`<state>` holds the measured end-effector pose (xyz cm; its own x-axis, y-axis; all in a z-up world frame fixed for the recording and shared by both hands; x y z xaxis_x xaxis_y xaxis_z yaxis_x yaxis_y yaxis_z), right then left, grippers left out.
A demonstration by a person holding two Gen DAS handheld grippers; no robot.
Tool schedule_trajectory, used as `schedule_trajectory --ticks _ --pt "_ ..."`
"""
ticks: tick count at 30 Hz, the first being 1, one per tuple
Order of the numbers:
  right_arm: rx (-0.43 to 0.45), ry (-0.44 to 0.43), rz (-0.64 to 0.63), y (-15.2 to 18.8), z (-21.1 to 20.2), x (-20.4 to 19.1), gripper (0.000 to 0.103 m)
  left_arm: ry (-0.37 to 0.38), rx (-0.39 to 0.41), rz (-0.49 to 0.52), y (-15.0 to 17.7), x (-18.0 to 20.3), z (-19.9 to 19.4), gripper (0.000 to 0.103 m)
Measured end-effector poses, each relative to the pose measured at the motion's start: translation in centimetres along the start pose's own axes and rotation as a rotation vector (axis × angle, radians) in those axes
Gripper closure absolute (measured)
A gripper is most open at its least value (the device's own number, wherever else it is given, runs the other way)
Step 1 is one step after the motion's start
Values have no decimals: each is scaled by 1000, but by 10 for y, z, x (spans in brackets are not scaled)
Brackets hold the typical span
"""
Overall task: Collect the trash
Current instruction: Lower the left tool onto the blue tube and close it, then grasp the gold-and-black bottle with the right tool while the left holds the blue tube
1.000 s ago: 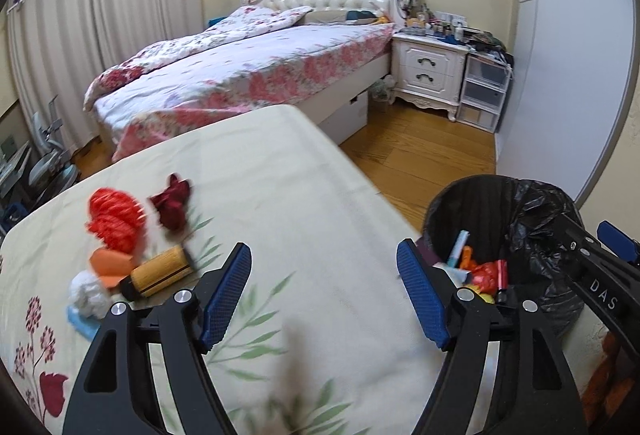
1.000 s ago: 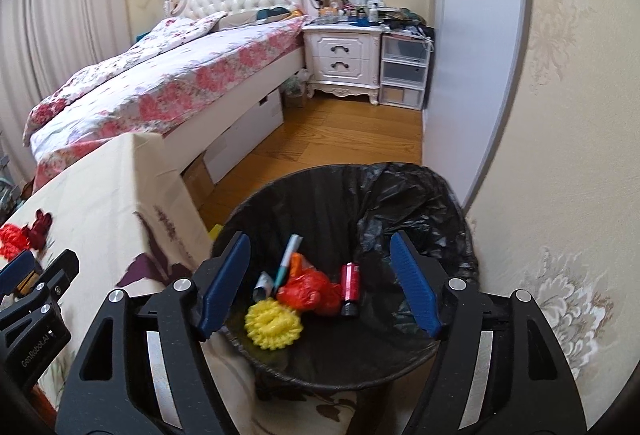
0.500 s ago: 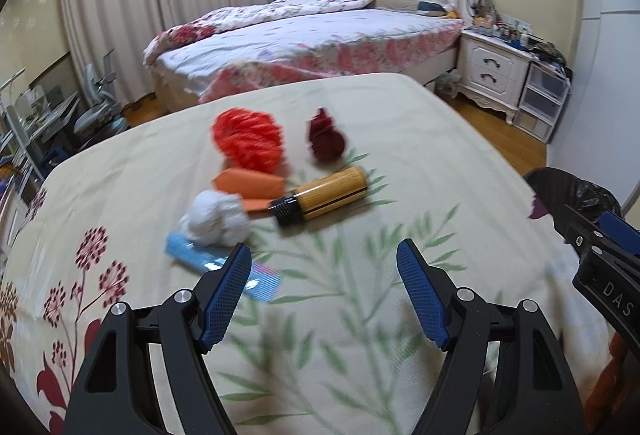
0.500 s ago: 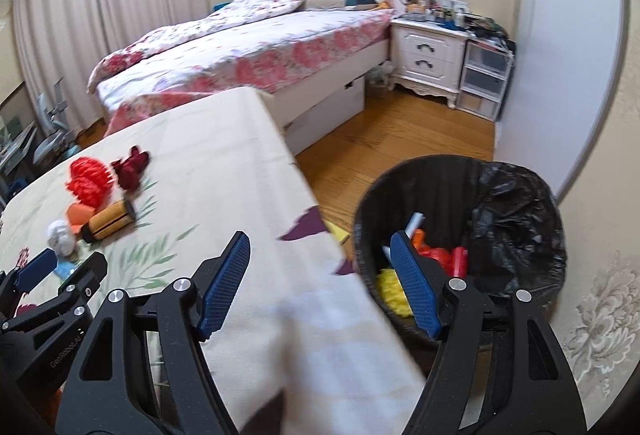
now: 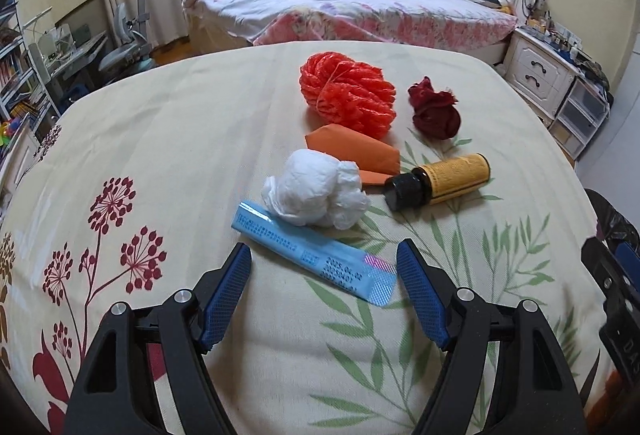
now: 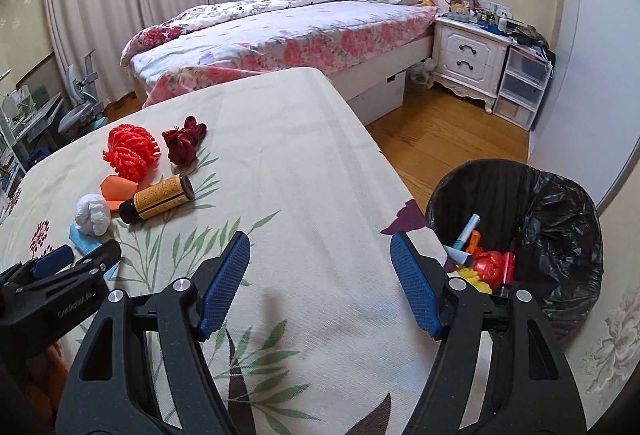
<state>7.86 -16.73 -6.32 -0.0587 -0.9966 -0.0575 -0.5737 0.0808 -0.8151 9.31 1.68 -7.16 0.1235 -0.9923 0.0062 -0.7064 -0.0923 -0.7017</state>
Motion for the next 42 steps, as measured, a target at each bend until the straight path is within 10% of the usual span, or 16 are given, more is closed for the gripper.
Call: schedule_trajectory --ticks 28,42 --pt "-12 -26 -11 7 -1 -9 31 -16 -10 -1 18 -49 -19 31" --pt "-24 -45 -59 9 0 -34 31 17 38 75 12 -48 -16 80"
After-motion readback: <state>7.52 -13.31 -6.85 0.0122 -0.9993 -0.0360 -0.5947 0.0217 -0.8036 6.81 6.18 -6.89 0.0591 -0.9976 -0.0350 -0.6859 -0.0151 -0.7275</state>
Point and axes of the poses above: each gripper's, at about its wrist camera, not at the fingertips, and z roughly the way its jaws point, x to its right, y to its underside, the point moved 4 cm from there along z, roughly the way its jaws point, and after that the axes turned 8 degrees about x, right-handed, at the moved point
